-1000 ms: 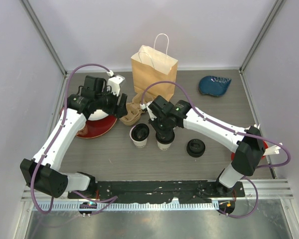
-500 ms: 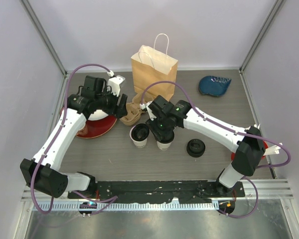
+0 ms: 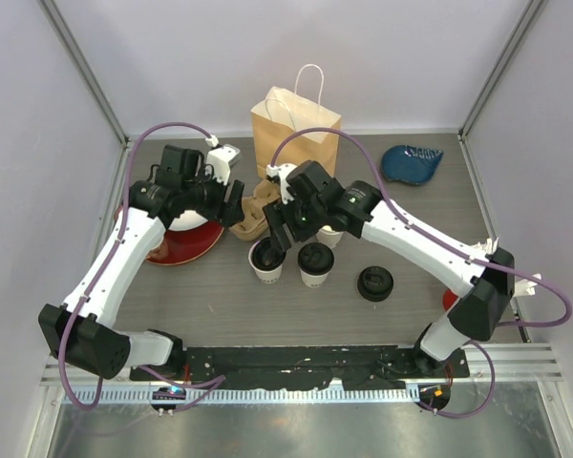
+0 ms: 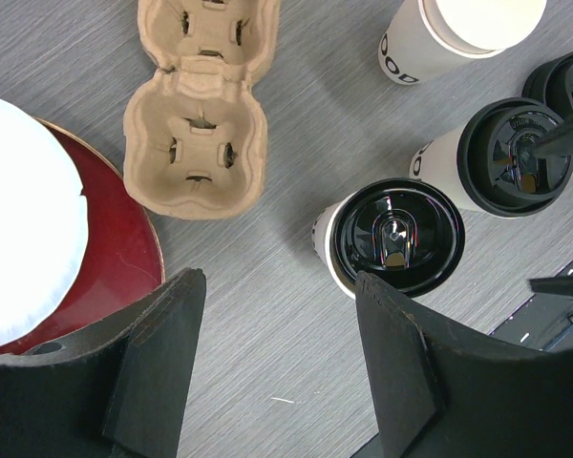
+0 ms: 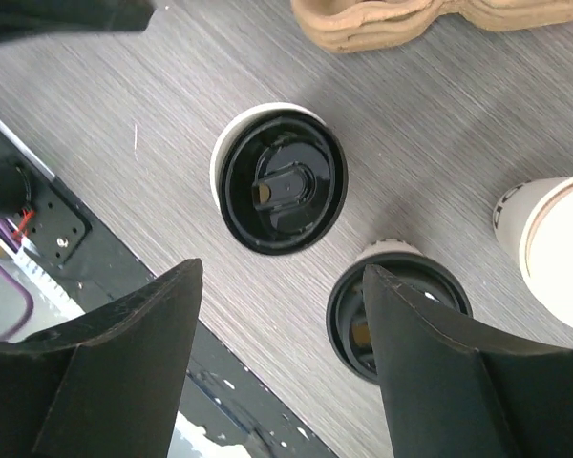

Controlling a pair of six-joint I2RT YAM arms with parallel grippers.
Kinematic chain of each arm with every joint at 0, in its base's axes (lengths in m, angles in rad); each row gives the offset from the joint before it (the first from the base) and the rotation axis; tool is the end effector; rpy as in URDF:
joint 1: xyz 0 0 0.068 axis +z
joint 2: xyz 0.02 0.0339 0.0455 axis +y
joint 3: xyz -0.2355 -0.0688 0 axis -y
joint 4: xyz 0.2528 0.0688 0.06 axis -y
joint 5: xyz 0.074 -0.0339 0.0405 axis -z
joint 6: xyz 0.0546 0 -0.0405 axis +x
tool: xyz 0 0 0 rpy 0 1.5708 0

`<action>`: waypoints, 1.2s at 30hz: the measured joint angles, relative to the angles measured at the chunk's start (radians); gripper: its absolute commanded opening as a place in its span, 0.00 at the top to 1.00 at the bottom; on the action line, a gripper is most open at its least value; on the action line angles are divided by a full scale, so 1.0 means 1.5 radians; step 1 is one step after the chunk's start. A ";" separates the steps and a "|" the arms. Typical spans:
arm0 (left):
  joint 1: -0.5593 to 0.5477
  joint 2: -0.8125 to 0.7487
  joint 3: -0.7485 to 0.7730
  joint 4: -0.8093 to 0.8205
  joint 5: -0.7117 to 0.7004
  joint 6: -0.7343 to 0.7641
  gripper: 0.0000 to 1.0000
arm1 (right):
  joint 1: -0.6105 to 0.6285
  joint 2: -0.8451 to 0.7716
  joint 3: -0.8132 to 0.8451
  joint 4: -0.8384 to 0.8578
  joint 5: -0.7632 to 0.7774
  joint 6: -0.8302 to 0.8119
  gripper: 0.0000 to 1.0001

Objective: Pack the takeout coffee

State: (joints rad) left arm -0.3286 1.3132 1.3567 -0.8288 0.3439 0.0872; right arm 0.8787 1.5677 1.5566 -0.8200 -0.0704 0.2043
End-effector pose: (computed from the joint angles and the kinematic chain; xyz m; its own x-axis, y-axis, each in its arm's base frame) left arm 0.2767 -0.1138 0.3235 -0.6206 0.2982 -0.7252 0.5858 0.7912 -0.1759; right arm 0.2263 0.2791 0.3113 -0.6235 -0.4351 -0.6495 -0.6860 0.7030 0.1876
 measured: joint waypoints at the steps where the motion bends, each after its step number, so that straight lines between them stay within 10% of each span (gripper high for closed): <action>1: 0.000 0.000 0.000 0.000 0.000 0.000 0.32 | -0.004 0.008 0.004 0.008 -0.003 0.011 0.29; 36: 0.001 -0.012 -0.017 -0.002 0.000 0.013 0.32 | -0.081 0.120 -0.057 0.088 -0.145 0.102 0.88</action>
State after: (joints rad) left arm -0.3279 1.2945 1.3308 -0.8310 0.3443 0.1066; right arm 0.7570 1.7481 1.4708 -0.6880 -0.2874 0.3569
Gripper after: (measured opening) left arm 0.681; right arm 0.176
